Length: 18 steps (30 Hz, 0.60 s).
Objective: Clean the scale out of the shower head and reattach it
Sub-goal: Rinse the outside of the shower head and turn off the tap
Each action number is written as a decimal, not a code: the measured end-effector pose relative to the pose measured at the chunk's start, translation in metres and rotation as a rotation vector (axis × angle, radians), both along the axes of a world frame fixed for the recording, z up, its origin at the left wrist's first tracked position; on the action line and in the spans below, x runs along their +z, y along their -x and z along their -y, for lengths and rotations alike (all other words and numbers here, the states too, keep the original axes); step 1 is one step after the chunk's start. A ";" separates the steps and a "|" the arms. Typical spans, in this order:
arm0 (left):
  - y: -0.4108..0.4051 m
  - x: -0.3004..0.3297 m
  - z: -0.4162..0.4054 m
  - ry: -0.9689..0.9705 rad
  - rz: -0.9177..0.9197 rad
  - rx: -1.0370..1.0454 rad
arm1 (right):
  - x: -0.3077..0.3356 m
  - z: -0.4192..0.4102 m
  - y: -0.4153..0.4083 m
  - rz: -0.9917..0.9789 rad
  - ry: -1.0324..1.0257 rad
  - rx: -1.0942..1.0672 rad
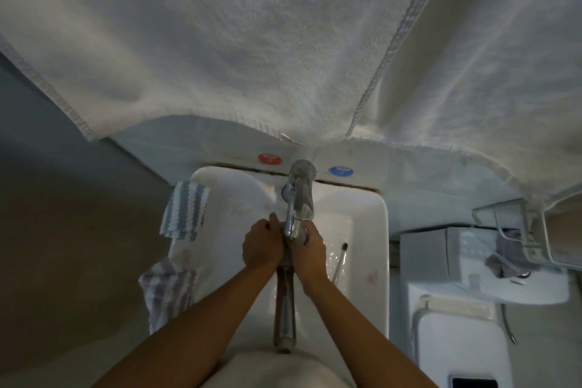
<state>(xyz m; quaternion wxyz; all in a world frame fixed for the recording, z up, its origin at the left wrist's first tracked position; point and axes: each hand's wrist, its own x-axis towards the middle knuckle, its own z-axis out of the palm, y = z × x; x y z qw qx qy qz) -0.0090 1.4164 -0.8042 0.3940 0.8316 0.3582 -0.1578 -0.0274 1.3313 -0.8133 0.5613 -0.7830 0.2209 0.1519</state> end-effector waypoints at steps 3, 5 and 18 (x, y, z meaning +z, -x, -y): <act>0.006 -0.008 0.000 0.153 0.044 -0.106 | -0.003 0.006 -0.008 0.019 0.132 -0.003; 0.010 -0.012 -0.001 0.289 0.109 -0.077 | -0.001 0.009 -0.015 -0.031 0.165 0.046; 0.005 -0.010 -0.006 0.709 0.050 0.403 | 0.025 0.036 -0.002 -0.623 -0.051 0.305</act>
